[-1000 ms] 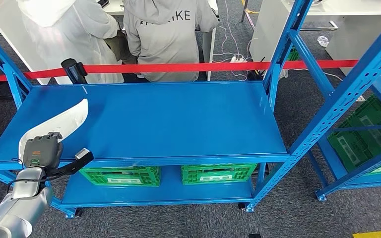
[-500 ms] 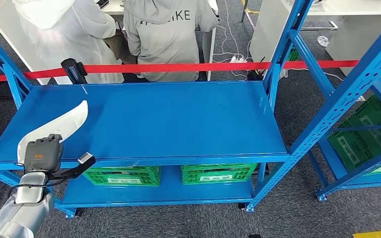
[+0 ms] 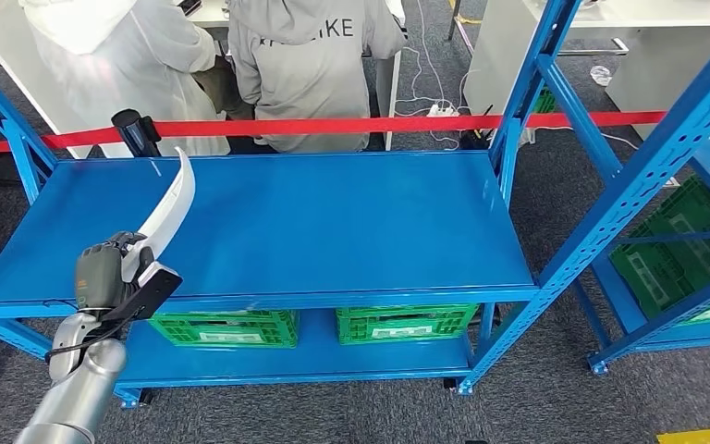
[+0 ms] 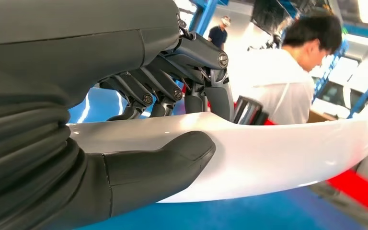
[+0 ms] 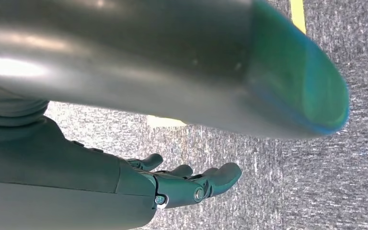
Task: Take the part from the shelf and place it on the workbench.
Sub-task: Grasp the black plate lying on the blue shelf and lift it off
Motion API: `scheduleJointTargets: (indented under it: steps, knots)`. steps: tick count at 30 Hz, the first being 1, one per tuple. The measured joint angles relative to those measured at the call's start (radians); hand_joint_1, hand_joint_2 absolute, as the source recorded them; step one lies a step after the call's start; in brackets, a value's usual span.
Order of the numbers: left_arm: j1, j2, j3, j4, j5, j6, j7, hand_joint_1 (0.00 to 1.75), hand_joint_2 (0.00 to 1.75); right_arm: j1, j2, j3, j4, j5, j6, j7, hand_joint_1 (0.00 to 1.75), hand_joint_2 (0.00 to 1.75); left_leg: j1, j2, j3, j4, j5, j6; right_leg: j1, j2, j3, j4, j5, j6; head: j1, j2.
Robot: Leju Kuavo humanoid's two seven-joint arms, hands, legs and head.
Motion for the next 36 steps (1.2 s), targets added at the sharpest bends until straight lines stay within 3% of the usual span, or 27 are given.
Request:
scheduleJointTargets:
  steps: [10, 13, 16, 22, 27, 36]
  knots:
    - [0.019, -0.006, 0.0, -0.067, 0.04, -0.012, -0.007, 1.75, 1.75, 0.0, 0.0, -0.007, 0.0, 0.001, 0.0, 0.0, 0.0, 0.0, 0.001, 0.0, 0.0, 0.0, 0.0, 0.0, 0.001, 0.0, 0.0, 0.0, 0.0, 0.0, 0.0, 0.0]
    - [0.039, -0.012, 0.0, -0.103, 0.182, -0.122, -0.052, 1.75, 1.75, 0.0, 0.0, -0.007, 0.0, 0.005, 0.005, 0.002, 0.0, 0.0, 0.001, 0.0, 0.0, 0.0, 0.0, -0.001, 0.0, 0.0, 0.0, 0.0, 0.0, 0.0, 0.0, 0.0]
    - [0.107, -0.03, 0.0, -0.228, 0.351, -0.244, -0.055, 1.75, 1.75, 0.0, 0.0, -0.01, 0.0, 0.01, 0.013, 0.003, 0.0, 0.0, 0.001, 0.001, 0.0, 0.0, -0.001, -0.001, 0.0, 0.001, -0.001, 0.0, -0.001, 0.0, 0.0, 0.0]
    - [0.245, -0.065, -0.007, -0.47, 0.512, -0.348, -0.045, 1.75, 1.75, 0.0, 0.0, -0.021, 0.0, 0.019, 0.024, 0.011, 0.0, 0.0, 0.0, 0.001, 0.0, 0.0, -0.002, -0.001, 0.0, 0.002, -0.001, 0.0, -0.002, 0.0, 0.0, 0.0]
    - [0.314, -0.083, -0.008, -0.592, 0.759, -0.628, -0.097, 1.75, 1.75, -0.001, 0.0, -0.022, 0.0, 0.03, 0.034, 0.038, 0.0, 0.0, 0.001, 0.001, 0.0, 0.0, -0.002, -0.001, 0.001, 0.001, 0.0, 0.0, -0.002, 0.0, 0.0, 0.0]
    - [0.416, -0.122, -0.081, -0.788, 0.82, -0.746, -0.155, 1.75, 1.75, -0.002, -0.001, -0.023, 0.0, 0.043, 0.047, 0.052, 0.0, 0.0, -0.002, 0.0, 0.0, 0.002, -0.005, 0.002, -0.002, 0.0, 0.001, -0.001, -0.002, 0.002, 0.0, 0.0]
